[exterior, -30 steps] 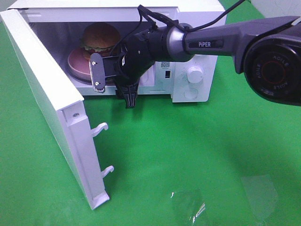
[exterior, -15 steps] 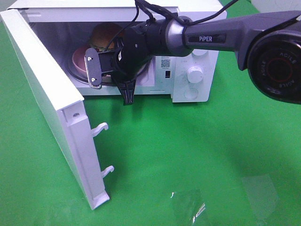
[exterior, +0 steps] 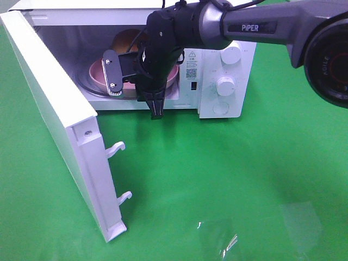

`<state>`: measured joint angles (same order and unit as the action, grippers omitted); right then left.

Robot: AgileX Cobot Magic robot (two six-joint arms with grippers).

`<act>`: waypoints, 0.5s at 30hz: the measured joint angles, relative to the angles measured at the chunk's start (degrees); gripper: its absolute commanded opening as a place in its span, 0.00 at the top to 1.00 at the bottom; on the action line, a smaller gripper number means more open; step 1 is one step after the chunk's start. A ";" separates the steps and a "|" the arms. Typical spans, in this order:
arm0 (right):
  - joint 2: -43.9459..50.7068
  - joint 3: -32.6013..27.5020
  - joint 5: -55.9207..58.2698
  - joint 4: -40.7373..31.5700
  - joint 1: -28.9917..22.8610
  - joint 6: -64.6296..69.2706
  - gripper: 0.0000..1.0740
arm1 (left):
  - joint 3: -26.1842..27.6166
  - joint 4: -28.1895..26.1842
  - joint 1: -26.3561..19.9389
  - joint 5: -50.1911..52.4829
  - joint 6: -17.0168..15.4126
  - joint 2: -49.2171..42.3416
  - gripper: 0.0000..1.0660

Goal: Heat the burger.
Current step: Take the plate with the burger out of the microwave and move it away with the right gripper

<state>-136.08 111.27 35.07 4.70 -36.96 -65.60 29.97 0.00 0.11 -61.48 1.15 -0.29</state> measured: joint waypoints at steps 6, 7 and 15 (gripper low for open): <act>1.49 -2.01 0.52 0.63 -0.23 -0.52 1.00 | 0.00 0.00 0.00 0.00 0.00 0.00 0.08; 3.15 -4.70 -0.23 1.66 -0.57 -1.03 1.00 | 0.00 0.00 0.00 0.00 0.00 0.00 0.08; 8.08 -14.15 -5.44 4.24 -0.69 -3.09 1.00 | 0.00 0.00 0.00 0.00 0.00 0.00 0.08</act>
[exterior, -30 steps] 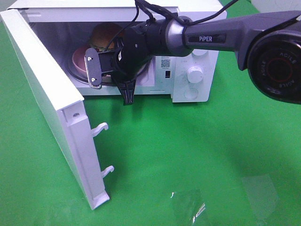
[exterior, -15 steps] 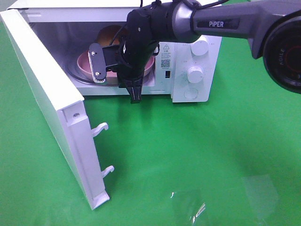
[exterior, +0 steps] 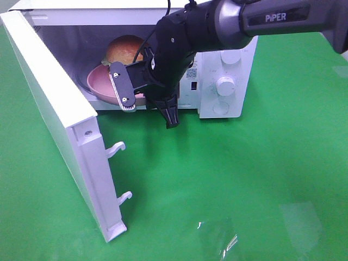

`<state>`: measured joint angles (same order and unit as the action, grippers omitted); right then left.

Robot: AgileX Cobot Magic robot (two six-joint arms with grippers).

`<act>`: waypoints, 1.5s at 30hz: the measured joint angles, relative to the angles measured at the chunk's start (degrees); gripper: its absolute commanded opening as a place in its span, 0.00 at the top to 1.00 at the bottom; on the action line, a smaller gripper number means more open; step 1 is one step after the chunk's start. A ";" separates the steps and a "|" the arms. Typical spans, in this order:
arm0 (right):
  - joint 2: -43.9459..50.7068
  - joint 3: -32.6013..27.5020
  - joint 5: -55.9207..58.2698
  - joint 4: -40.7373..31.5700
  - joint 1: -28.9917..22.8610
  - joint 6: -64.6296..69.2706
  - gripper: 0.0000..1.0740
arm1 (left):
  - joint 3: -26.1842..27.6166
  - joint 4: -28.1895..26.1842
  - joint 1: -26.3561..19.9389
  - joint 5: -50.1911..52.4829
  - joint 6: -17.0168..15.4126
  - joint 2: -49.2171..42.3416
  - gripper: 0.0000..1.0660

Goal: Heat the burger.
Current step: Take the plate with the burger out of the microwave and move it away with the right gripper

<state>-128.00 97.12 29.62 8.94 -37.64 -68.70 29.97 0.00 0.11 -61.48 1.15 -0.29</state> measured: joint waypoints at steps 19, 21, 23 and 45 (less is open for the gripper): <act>10.83 -19.77 -14.90 5.90 -0.63 -0.63 1.00 | 0.00 0.00 0.00 0.00 0.00 0.00 0.08; 11.92 -21.77 -16.04 6.93 -0.69 -0.86 1.00 | 0.00 0.00 0.00 0.00 0.00 0.00 0.08; 12.89 -23.66 -16.67 7.96 -0.74 -0.97 1.00 | 0.00 0.00 0.00 0.00 0.00 0.00 0.08; 25.67 -40.22 -20.97 10.54 -1.66 -0.69 1.00 | 0.00 0.00 0.00 0.00 0.00 0.00 0.08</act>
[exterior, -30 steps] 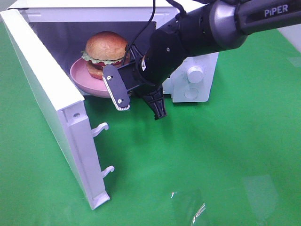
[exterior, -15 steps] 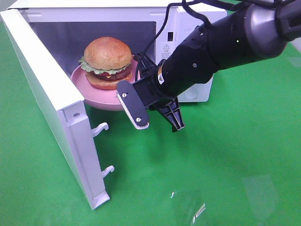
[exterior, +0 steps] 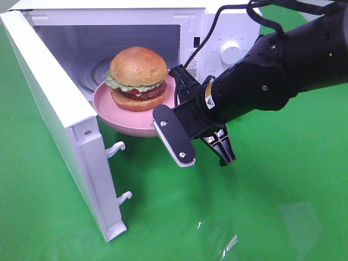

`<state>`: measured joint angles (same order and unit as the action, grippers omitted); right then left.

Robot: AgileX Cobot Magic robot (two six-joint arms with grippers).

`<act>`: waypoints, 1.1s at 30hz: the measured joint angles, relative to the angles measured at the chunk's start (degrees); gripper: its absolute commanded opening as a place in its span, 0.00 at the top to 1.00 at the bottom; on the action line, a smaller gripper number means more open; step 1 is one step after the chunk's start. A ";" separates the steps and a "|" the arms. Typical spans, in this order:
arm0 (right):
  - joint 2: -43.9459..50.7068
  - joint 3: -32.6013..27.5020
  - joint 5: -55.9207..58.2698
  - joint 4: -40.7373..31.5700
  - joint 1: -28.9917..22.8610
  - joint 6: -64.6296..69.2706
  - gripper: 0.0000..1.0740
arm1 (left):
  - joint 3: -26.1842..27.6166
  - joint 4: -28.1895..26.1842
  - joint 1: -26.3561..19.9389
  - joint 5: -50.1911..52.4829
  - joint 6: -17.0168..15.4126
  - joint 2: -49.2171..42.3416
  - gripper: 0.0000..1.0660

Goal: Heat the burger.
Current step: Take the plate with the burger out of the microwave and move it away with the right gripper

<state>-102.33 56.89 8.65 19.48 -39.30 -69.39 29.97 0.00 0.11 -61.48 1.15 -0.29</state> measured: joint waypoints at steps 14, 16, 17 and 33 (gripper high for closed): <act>12.20 -10.03 2.81 4.30 -0.69 3.72 1.00 | 0.00 0.00 0.00 0.00 0.00 0.00 0.08; 14.95 -11.97 4.07 4.47 -0.69 4.81 1.00 | 0.00 0.00 0.00 0.00 0.00 0.00 0.08; 14.95 -11.97 4.07 4.47 -0.69 4.81 1.00 | 0.00 0.00 0.00 0.00 0.00 0.00 0.08; 31.97 -21.83 13.69 4.47 -0.69 11.57 1.00 | 0.00 0.00 0.00 0.00 0.00 0.00 0.08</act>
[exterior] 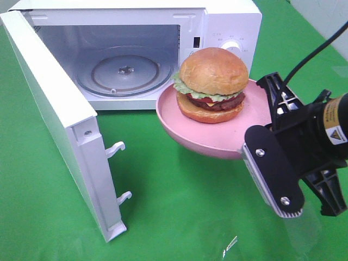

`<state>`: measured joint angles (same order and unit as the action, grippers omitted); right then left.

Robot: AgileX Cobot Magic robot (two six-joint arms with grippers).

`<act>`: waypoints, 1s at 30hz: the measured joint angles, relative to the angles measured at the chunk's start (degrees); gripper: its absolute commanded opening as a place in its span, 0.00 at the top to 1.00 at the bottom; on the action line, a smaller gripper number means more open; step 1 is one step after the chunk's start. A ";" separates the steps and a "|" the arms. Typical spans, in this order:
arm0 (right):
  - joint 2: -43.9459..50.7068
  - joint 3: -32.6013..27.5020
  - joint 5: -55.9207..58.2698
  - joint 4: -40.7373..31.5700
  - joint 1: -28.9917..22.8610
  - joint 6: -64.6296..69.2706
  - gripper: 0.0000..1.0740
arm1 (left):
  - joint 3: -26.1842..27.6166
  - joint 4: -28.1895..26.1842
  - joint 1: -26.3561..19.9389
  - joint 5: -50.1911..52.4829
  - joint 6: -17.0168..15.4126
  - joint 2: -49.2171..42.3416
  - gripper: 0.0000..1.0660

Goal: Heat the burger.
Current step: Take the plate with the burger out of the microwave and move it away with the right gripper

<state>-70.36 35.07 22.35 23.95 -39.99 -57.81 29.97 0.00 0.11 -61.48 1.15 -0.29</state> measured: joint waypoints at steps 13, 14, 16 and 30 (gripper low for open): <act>8.37 -2.01 11.00 3.50 0.00 17.42 1.00 | 0.00 0.00 0.00 0.00 0.00 0.00 0.08; 8.59 -2.01 12.78 4.87 0.00 21.60 1.00 | 0.00 0.00 0.00 0.00 0.00 0.00 0.08; 8.59 -2.01 13.98 5.56 0.00 24.18 1.00 | 0.00 0.00 0.00 0.00 0.00 0.00 0.08; 8.59 -2.01 23.38 10.26 0.00 47.56 1.00 | 0.00 0.00 0.00 0.00 0.00 0.00 0.08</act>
<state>-61.76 33.06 45.72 34.21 -39.99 -10.26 29.97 0.00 0.11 -61.48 1.15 -0.29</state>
